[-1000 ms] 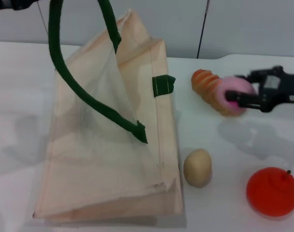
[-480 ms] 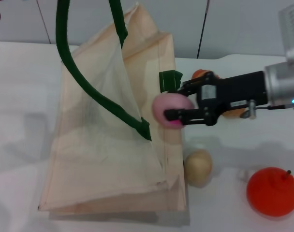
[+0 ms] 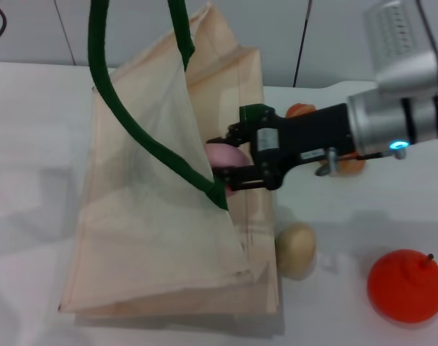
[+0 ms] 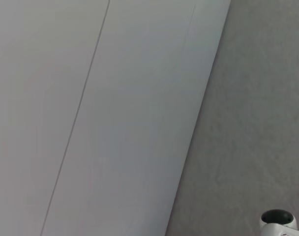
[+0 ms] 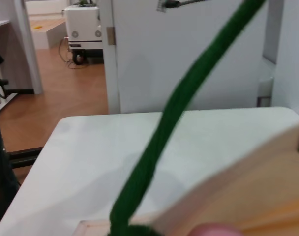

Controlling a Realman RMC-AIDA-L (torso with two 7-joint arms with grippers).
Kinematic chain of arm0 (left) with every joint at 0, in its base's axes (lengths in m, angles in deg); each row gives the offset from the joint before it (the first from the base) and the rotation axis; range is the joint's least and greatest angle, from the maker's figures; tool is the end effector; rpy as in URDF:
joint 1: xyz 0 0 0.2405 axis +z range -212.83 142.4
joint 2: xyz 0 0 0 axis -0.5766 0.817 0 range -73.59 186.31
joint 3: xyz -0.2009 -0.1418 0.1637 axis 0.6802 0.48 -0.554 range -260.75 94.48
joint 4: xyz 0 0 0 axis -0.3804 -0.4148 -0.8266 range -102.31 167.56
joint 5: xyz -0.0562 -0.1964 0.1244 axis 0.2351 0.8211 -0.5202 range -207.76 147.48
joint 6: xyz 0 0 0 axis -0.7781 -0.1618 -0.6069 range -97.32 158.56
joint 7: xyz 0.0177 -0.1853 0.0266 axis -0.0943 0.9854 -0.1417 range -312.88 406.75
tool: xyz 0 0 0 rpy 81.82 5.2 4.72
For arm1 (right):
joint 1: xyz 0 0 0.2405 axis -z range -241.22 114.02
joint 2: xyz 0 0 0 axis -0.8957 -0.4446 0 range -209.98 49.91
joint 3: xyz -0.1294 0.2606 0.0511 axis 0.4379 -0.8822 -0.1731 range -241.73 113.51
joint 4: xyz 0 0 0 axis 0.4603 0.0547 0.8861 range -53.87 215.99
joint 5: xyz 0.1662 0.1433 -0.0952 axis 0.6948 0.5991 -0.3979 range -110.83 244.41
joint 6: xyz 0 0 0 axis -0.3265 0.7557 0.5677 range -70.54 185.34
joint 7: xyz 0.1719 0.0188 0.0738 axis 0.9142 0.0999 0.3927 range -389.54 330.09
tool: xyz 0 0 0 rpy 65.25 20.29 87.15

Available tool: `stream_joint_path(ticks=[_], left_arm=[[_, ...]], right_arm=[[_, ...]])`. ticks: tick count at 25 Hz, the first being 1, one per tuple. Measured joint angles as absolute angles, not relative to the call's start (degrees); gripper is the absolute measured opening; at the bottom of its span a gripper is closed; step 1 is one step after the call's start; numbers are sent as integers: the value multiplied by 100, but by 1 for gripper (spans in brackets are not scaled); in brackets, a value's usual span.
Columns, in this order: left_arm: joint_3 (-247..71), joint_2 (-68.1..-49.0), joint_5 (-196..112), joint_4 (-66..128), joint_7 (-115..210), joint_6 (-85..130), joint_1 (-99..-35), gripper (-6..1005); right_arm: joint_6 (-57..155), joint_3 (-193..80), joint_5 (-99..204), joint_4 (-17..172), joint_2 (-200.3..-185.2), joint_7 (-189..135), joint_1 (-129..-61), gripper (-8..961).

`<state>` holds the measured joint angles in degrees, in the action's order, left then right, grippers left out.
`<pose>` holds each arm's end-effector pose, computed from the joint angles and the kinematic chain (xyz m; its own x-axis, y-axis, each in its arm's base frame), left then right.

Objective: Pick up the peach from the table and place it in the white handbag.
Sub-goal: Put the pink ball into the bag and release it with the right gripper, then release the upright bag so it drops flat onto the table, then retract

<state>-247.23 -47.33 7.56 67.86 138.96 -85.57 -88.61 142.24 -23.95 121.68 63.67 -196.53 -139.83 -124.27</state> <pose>-0.2072 0.4542 0.1320 0.5915 0.2610 0.7629 0.4473 -0.8935 -0.0410 0.1376 0.4491 -0.1210 0.9406 -0.0164 -0.3392 -0.0094 -0.9997 0.0220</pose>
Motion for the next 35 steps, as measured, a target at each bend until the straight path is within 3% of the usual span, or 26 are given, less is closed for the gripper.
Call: stream_joint_path(ticks=[7,16,18,35], left_arm=[[-24723,-4742,756,6787,13896,-8557,-8904,182],[-24723,-4744,756,6778,13896,-8557,-8906,191],[-24723,-4743,756,6778,13896,-8557,-8905,193],[-24722,-4752,756,6778,13888,-8558,-8835,209]], right_arm=[[13592,-2386,12164,6942,-19677,-14211,-12859,473],[13524,-2461,12175,7085,-19684,-14293,-12904,475],[13523,-2466,12179,7078,-19684,-14293,-12889,560],[13170,-2465,12326,6974,-19639,-14198,-12634,894]])
